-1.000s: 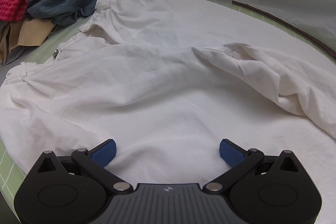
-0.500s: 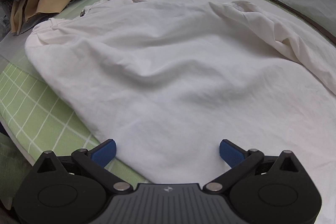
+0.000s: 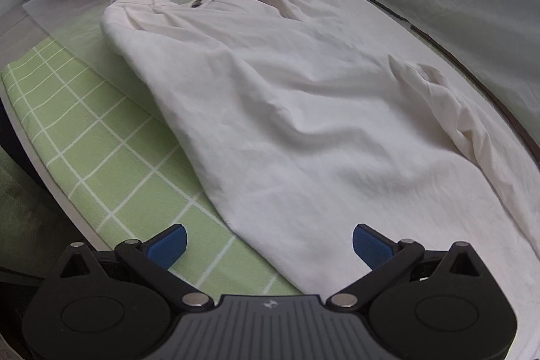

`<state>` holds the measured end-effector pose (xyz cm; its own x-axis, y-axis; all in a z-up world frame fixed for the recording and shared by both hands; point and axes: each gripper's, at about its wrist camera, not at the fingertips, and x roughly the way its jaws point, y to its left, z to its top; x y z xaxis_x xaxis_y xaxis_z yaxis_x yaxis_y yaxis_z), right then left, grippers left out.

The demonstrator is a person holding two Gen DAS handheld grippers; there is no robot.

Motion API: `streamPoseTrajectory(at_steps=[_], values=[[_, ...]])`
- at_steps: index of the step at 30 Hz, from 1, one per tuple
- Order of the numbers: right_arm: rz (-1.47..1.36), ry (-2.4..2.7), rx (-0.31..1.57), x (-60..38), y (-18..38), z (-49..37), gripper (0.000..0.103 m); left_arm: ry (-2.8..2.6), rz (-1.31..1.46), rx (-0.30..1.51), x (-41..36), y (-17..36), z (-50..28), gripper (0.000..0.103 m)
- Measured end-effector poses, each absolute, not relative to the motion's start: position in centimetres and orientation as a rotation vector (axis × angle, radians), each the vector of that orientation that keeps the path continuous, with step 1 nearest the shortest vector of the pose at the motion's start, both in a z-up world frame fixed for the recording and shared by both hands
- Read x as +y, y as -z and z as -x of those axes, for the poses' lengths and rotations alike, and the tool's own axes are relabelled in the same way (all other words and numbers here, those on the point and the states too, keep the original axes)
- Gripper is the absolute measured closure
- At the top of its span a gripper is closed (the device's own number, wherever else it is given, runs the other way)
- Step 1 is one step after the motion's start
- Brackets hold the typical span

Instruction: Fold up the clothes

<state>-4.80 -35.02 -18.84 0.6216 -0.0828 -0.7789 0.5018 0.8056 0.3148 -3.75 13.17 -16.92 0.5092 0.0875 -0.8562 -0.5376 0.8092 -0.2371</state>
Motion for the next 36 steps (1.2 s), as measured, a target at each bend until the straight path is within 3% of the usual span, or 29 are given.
streamPoseTrajectory(at_steps=[13,27,36], values=[[-0.842,0.432,0.781,-32.3,18.7,7.3,0.0,-0.512,0.618,0.886,22.9,15.6,2.3,0.0],[-0.87,0.559,0.724,-27.3,18.9,7.1,0.0,-0.465,0.605,0.893,28.2,16.4,-1.8,0.0],[-0.862,0.742,0.619,-29.7,19.0,6.7,0.0,-0.497,0.656,0.832,30.4,16.1,-2.5,0.004]])
